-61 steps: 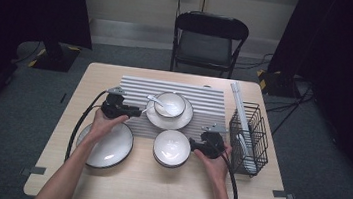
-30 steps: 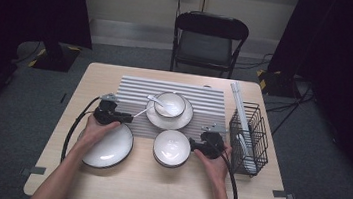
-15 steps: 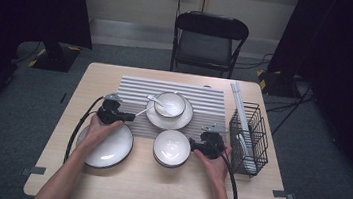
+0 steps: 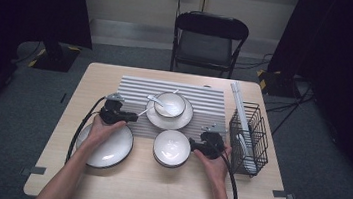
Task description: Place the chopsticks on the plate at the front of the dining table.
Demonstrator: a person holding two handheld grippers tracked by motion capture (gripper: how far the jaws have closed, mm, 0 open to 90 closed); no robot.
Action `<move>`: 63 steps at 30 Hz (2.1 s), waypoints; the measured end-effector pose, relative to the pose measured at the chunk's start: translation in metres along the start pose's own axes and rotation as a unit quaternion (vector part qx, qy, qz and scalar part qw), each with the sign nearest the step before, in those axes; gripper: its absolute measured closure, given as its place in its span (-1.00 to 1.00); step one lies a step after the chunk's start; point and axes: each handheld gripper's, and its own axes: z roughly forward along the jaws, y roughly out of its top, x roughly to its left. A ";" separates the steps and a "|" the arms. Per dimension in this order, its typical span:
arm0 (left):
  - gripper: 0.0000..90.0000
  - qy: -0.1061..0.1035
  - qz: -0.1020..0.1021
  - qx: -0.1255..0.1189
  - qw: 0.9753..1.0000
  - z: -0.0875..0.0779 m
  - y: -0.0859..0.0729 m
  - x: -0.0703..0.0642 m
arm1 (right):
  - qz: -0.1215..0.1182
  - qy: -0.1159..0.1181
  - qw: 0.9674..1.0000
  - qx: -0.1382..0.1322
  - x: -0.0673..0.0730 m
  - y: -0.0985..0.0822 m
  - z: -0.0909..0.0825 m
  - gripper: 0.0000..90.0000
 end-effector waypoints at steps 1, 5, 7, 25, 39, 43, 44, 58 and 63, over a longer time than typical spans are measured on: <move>0.70 0.003 -0.002 0.001 1.000 -0.001 -0.001 0.001 | 0.000 0.000 1.000 0.000 0.000 0.000 0.000 -0.39; 0.59 0.003 0.000 0.008 1.000 -0.006 -0.002 0.003 | 0.000 0.000 1.000 0.000 0.000 0.000 0.000 -0.39; 0.55 -0.004 0.003 0.008 1.000 -0.011 -0.002 0.001 | 0.000 0.000 1.000 0.000 0.000 0.000 0.000 -0.39; 0.57 -0.009 0.010 0.002 1.000 -0.003 -0.001 -0.005 | 0.000 0.000 1.000 0.000 0.000 0.000 0.000 -0.39; -0.05 0.001 0.013 -0.024 1.000 -0.032 -0.009 -0.009 | 0.009 0.003 1.000 -0.002 -0.001 0.000 -0.001 -0.36; -0.15 -0.001 0.016 -0.020 1.000 -0.041 -0.009 -0.008 | 0.012 0.004 1.000 -0.005 -0.002 0.002 -0.001 -0.35; -0.16 -0.005 0.013 -0.028 1.000 -0.047 -0.010 -0.009 | 0.016 0.001 1.000 -0.015 -0.002 0.005 -0.004 -0.32; -0.40 -0.016 0.013 -0.042 0.999 -0.060 -0.018 -0.010 | 0.007 0.016 0.998 -0.055 0.004 0.047 -0.026 -0.28; -0.42 -0.012 0.023 -0.038 0.999 -0.060 -0.017 -0.013 | 0.000 0.023 0.997 -0.075 0.007 0.066 -0.035 -0.28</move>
